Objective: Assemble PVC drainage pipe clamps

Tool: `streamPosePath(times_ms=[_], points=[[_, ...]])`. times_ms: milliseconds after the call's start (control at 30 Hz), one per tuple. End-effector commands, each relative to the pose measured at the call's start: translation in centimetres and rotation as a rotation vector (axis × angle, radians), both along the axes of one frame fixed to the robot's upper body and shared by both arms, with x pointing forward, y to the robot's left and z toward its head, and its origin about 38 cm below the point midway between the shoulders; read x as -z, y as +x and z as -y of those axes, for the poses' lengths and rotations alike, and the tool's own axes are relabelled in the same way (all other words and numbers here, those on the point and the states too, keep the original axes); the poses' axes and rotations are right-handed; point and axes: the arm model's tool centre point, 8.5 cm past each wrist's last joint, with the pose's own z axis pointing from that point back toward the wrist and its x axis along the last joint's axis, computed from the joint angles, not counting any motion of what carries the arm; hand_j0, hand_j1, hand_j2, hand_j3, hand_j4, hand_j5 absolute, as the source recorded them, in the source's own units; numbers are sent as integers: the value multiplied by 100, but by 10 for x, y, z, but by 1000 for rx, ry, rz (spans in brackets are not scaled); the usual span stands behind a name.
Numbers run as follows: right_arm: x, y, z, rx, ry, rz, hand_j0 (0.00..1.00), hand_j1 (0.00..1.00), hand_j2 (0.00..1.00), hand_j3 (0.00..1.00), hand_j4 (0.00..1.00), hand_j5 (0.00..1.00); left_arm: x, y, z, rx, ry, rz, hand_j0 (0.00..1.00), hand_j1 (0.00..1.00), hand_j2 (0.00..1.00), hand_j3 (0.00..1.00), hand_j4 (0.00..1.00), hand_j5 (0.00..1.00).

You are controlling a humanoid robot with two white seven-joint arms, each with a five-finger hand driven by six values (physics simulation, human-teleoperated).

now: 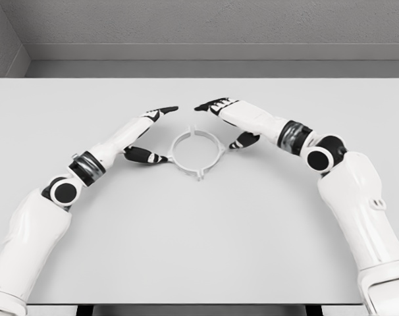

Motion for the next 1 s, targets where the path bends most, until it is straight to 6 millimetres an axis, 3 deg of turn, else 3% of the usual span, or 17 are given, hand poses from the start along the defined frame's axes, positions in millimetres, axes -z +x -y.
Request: streamPosePath(times_ms=[0,100,133,300,400,467,567,667,700,733,800,967], points=[[-9,5,28,56,6,15,100,100,100,100,100,100,-1,0,2,1,-10,0,100,100,100,100,100,100],[-30,7,82,145,1,66,100,100,100,100,100,100,1,-1,8,8,-20,-5,100,100,100,100,100,100],[-46,2,102,177,9,119,100,100,100,100,100,100,1,-1,8,8,-20,-5,100,100,100,100,100,100],[-70,-66,182,318,87,258,100,100,100,100,100,100,1,-1,9,9,-21,-5,100,100,100,100,100,100],[-75,-92,207,385,97,294,100,100,100,100,100,100,1,-1,8,8,-21,-6,100,100,100,100,100,100],[-72,-96,209,389,109,288,100,100,100,100,100,100,1,-1,8,8,-21,-6,100,100,100,100,100,100],[-63,-101,211,393,101,265,100,100,100,100,100,100,0,5,-16,-34,3,-12,100,100,100,100,100,100],[-53,-105,213,358,57,148,100,100,100,100,100,100,-19,23,-65,-116,54,7,100,100,100,100,100,100],[-55,-106,213,352,86,150,100,100,100,100,100,100,-27,25,-100,-184,69,15,100,100,100,100,100,100],[-55,-106,213,352,86,150,100,100,100,100,100,100,-37,29,-120,-234,58,33,100,100,100,100,100,100],[-55,-106,213,352,86,150,100,100,100,100,100,100,-30,27,-143,-296,46,4,100,100,100,100,100,100],[-56,-106,213,351,87,151,100,100,100,100,100,100,-65,27,-192,-382,68,67,100,100,100,100,100,100]])
